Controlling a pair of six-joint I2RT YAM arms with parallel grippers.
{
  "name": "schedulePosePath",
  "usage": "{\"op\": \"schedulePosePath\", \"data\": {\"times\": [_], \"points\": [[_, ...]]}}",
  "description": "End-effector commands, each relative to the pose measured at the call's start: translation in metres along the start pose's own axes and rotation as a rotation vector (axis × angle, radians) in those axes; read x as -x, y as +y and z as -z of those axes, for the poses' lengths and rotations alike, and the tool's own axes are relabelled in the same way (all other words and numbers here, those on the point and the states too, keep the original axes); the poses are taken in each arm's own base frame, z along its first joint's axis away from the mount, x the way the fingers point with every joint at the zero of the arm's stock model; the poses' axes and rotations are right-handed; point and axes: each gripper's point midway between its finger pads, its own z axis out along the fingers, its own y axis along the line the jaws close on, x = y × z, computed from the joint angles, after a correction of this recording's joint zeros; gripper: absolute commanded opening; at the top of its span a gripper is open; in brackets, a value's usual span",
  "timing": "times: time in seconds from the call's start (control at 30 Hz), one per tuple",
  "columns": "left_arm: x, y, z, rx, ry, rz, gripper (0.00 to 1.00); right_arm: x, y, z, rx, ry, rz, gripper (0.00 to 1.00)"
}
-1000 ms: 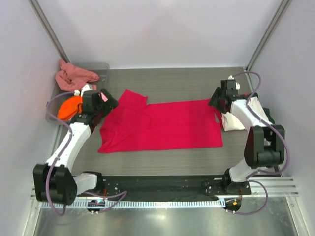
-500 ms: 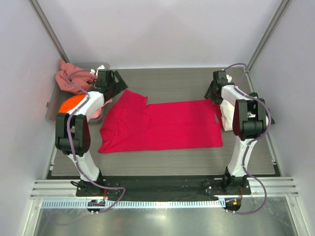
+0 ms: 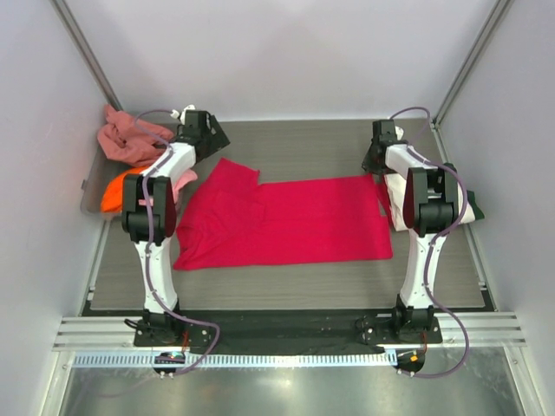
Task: Fold and stack the t-shirts
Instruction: Fold the tshirt
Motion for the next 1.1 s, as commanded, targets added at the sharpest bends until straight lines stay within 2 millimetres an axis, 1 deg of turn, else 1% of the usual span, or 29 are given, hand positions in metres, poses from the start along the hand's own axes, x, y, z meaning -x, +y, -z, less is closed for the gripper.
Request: {"op": "schedulePosePath", "data": {"times": [0.0,0.03,0.1,0.13,0.2,0.23,0.3,0.37,0.43,0.47,0.53,0.57,0.6,0.63,0.7,0.77,0.83,0.9,0.93,1.03,1.07], "points": [[0.012,0.0,-0.004,0.03,-0.026,-0.025,0.89,-0.003,0.0,-0.002,-0.002,0.007,0.009,0.24],[0.008,0.001,-0.009,0.034,-0.018,-0.022,0.89,-0.002,-0.004,-0.001,-0.023,0.0,0.012,0.36],[0.011,-0.003,-0.014,0.024,-0.022,-0.015,0.89,-0.002,-0.008,0.003,-0.035,-0.006,0.019,0.41],[0.007,-0.002,-0.02,0.029,-0.013,-0.011,0.9,-0.005,-0.011,0.003,-0.047,-0.002,0.021,0.41],[0.01,-0.005,-0.024,0.02,-0.014,-0.012,0.9,-0.005,-0.015,0.009,-0.058,-0.008,0.025,0.42],[0.008,-0.005,-0.026,0.023,-0.009,-0.013,0.9,-0.011,-0.019,0.01,-0.069,0.001,0.028,0.41],[0.007,-0.004,-0.03,0.031,-0.003,-0.019,0.9,-0.011,-0.019,0.015,-0.061,-0.003,0.029,0.4],[0.006,-0.001,-0.035,0.038,0.0,-0.025,0.9,-0.018,-0.02,0.016,-0.062,0.009,0.034,0.4],[0.008,-0.003,-0.036,0.042,-0.003,-0.029,0.89,-0.022,-0.021,0.019,-0.07,0.01,0.039,0.39],[0.006,-0.001,-0.039,0.049,0.002,-0.031,0.89,-0.022,-0.022,0.02,-0.073,0.008,0.039,0.39],[0.007,-0.001,-0.041,0.051,0.0,-0.03,0.89,-0.024,-0.021,0.02,-0.069,0.013,0.04,0.36],[0.007,-0.002,-0.042,0.047,-0.001,-0.029,0.89,-0.024,-0.021,0.02,-0.069,0.011,0.041,0.31],[0.004,0.0,-0.045,0.05,0.01,-0.027,0.89,-0.023,-0.019,0.021,-0.065,0.009,0.043,0.19],[0.003,-0.001,-0.047,0.046,0.013,-0.025,0.88,-0.022,-0.019,0.02,-0.062,0.008,0.042,0.12],[0.001,-0.002,-0.05,0.045,0.019,-0.024,0.87,-0.022,-0.018,0.02,-0.06,0.01,0.04,0.01],[0.001,0.0,-0.052,0.054,0.016,-0.026,0.86,-0.021,-0.015,0.019,-0.048,0.009,0.039,0.01],[-0.002,0.001,-0.054,0.057,0.023,-0.034,0.81,-0.02,-0.014,0.019,-0.042,0.009,0.037,0.01],[-0.004,-0.002,-0.055,0.042,0.042,-0.037,0.74,-0.02,-0.013,0.02,-0.039,0.008,0.038,0.01],[-0.009,-0.001,-0.057,0.043,0.057,-0.039,0.69,-0.02,-0.013,0.02,-0.039,0.009,0.035,0.01],[-0.018,0.002,-0.056,0.049,0.091,-0.04,0.68,-0.02,-0.011,0.02,-0.03,0.011,0.037,0.01],[-0.018,0.001,-0.053,0.051,0.09,-0.039,0.68,-0.02,-0.011,0.02,-0.028,0.012,0.036,0.01]]}}
